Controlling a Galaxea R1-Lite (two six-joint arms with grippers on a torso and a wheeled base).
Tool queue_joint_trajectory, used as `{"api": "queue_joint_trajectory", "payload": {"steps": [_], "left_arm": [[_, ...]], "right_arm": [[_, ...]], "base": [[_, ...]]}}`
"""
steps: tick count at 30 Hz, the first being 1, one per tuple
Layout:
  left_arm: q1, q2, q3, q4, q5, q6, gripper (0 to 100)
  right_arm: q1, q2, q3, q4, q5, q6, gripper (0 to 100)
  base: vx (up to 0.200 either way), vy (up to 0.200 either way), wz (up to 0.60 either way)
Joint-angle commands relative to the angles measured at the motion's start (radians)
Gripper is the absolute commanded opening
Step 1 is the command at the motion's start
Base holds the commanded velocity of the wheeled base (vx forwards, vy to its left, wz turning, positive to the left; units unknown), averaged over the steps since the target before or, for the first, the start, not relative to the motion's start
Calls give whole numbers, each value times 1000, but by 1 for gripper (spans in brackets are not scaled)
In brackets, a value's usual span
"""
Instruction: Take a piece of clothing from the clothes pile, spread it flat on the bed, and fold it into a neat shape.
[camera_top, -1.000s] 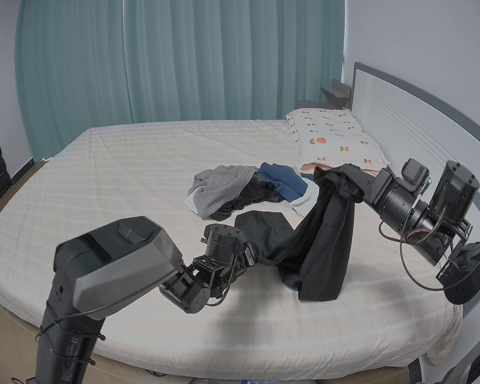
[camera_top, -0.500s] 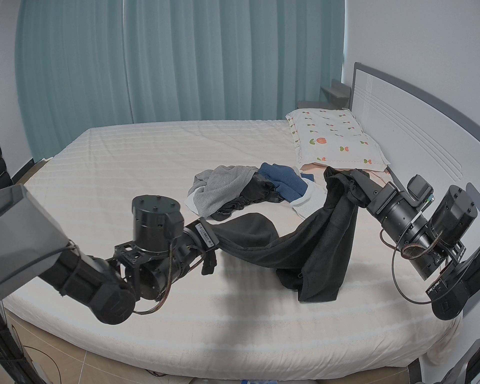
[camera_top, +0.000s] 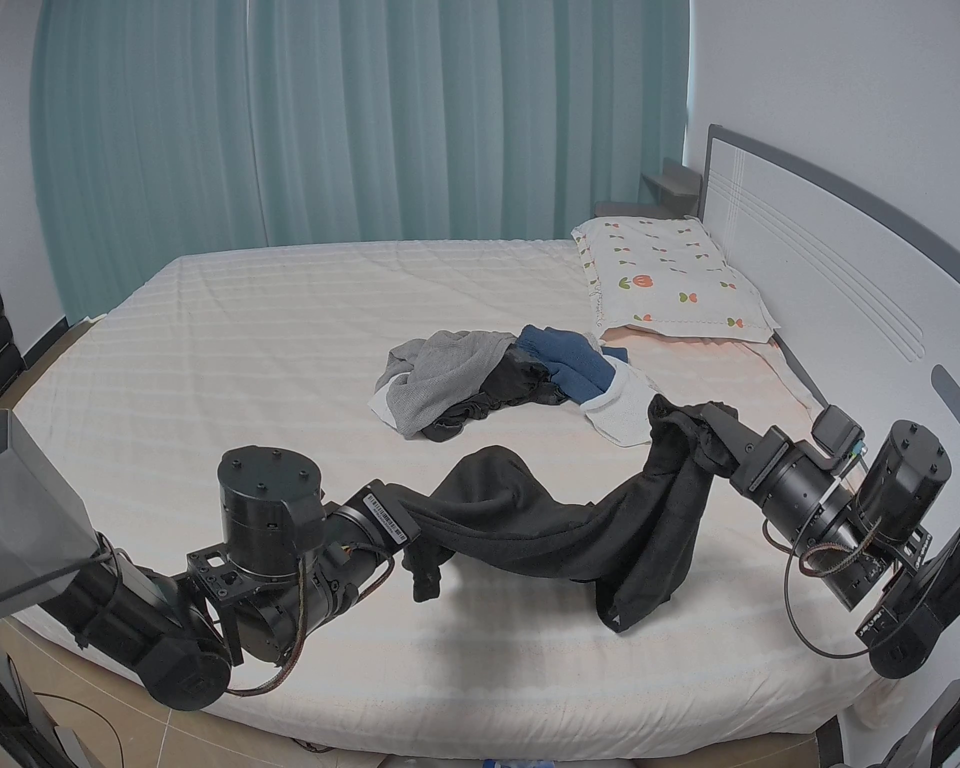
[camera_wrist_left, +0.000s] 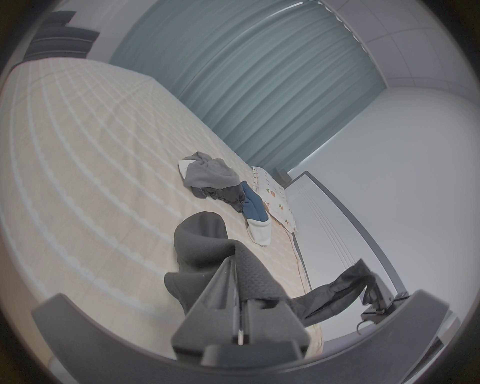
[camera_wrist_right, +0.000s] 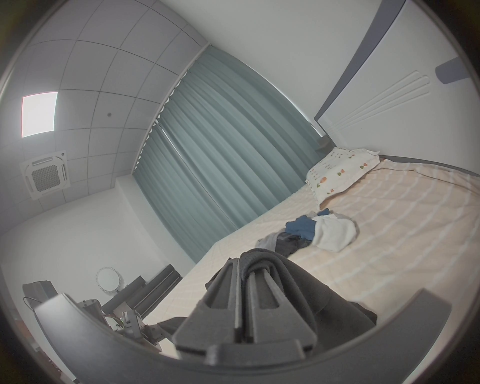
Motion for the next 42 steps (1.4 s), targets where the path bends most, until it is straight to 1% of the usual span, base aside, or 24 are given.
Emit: {"api": "queue_joint_trajectory", "payload": {"steps": [1,5,11,12,15,17,19,32,35,37,42], "left_arm": [[-9,12,23,-10,-4,-20,0],[-6,21,34,-13,-1,-23,0],[20,11,69,-16,-1,-25,0],[30,17,75,-16,-2,-26,0],[30,23,75,-16,-2,-28,0],[28,37,71,-18,1,-46,0],[28,35,71,-18,2,-46,0],[28,40,75,-16,-7,-55,0],[28,37,75,-16,-11,-54,0],[30,37,72,-18,-8,-52,0],[30,37,71,-18,-5,-51,0]], "right_arm": [[-6,-32,51,-13,6,1,0],[-9,-7,69,-13,4,4,0],[-17,4,78,-13,4,7,0],[-37,14,80,-13,4,18,0],[-46,20,78,-13,4,27,0],[-58,22,74,-13,3,75,0],[-58,20,70,-13,3,89,0],[-58,23,78,-13,1,87,0],[-58,37,78,-13,-2,89,0],[-60,45,75,-13,-11,90,0],[-61,37,78,-13,-8,89,0]], "base": [[-200,0,0],[-50,0,0],[0,0,0],[0,0,0],[0,0,0],[0,0,0],[0,0,0],[0,0,0],[-200,0,0],[0,0,0],[0,0,0]]}}
